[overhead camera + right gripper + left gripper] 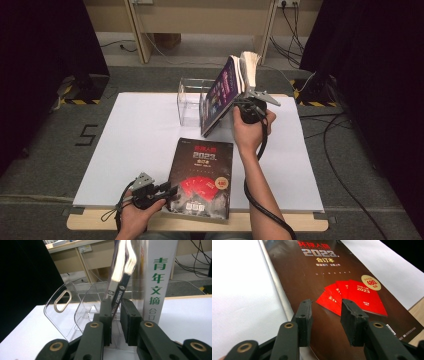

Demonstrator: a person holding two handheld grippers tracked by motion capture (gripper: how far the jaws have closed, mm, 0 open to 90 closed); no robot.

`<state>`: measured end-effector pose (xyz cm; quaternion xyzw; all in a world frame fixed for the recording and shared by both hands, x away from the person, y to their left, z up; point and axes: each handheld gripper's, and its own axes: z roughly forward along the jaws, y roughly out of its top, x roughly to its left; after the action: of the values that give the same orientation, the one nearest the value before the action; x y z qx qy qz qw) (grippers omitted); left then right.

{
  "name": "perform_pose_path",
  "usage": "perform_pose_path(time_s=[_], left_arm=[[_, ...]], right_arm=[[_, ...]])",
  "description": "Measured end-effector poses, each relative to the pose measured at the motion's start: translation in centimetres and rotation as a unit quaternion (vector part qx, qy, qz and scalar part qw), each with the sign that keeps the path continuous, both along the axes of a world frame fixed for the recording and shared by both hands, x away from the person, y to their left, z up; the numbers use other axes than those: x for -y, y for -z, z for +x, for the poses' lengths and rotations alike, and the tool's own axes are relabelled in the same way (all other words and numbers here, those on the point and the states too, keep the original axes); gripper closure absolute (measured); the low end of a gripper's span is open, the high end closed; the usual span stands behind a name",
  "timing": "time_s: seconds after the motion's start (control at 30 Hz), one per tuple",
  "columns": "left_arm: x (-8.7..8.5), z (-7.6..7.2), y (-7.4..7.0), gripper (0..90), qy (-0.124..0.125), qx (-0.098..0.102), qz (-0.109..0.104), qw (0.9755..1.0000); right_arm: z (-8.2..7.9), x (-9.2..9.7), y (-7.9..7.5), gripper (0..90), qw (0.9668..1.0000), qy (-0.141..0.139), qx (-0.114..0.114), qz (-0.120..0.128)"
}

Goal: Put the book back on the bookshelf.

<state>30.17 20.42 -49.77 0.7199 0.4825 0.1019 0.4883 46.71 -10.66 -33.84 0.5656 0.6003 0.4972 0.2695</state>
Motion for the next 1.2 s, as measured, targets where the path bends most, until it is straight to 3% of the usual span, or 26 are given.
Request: perform_pose_path(time_s=[0.37, 0.73, 1.2], left_arm=[[-0.1, 0.0, -0.1, 60.5, -0.002, 0.001, -0.001, 1.0], [-0.8, 0.2, -0.3, 59.8, -0.016, 0.002, -0.002, 0.9999], [-1.8, 0.6, 0.2, 56.5, -0.044, -0.02, 0.016, 0.9987]], right_arm=[[-0.2, -0.2, 0.1, 77.3, 1.0, -0.003, 0.002, -0.002], [-1.3, 0.6, 1.0, 73.7, 0.9995, -0.012, -0.029, -0.011], [-1.9, 1.5, 2.7, 71.7, 0.998, -0.015, -0.058, -0.017]])
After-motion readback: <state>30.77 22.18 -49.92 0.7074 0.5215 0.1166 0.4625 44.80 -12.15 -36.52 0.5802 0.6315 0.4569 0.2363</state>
